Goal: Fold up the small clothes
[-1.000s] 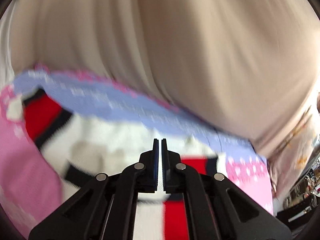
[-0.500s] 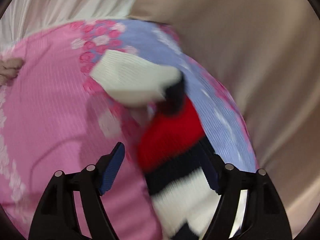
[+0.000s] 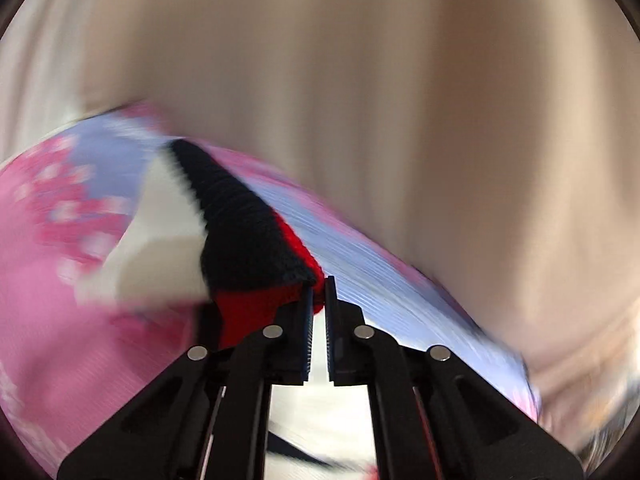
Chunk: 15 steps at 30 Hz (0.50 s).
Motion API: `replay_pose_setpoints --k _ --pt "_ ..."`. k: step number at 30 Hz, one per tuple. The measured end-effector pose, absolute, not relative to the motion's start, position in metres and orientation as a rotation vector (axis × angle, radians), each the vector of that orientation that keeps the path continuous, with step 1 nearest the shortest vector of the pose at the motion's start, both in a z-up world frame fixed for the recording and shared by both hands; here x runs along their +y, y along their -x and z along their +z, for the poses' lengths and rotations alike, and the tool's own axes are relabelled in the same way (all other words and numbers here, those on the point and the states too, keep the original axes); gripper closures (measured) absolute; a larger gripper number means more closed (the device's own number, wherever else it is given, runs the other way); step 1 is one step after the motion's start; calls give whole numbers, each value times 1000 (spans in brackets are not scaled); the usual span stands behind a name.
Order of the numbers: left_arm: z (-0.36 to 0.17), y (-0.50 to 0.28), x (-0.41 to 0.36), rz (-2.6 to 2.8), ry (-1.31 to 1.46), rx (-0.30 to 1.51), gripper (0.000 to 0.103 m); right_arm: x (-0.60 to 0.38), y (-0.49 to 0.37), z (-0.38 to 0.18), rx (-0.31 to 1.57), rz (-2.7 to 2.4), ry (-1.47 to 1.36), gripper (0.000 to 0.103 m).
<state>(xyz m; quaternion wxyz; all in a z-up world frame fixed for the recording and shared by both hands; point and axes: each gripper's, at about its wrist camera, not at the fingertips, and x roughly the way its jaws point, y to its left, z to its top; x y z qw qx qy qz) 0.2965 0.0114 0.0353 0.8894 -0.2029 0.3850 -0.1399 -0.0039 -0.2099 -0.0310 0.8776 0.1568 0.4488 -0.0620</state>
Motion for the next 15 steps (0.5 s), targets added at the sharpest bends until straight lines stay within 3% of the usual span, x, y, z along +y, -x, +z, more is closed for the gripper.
replay_pose_setpoints --k 1,3,4,5,7,9,15 --pt "36 -280 -20 -358 387 824 97 -215 6 -31 933 -133 -328 72" --pt "19 -246 -88 -491 298 913 83 -230 13 -31 929 -151 -330 70" --pt "5 -230 -115 -516 240 960 58 -235 16 -32 930 -160 -333 69" --pt "-10 -214 -137 -507 173 1002 39 -245 21 -34 931 -175 -337 69" --pt "-28 -190 -151 -492 121 1031 40 -261 30 -35 933 -207 -332 69" --pt "-39 -175 -140 -458 132 1052 34 -276 37 -36 927 -237 -311 68" --pt "-64 -188 -37 -169 321 1104 30 -287 2 -26 883 -200 -122 66"
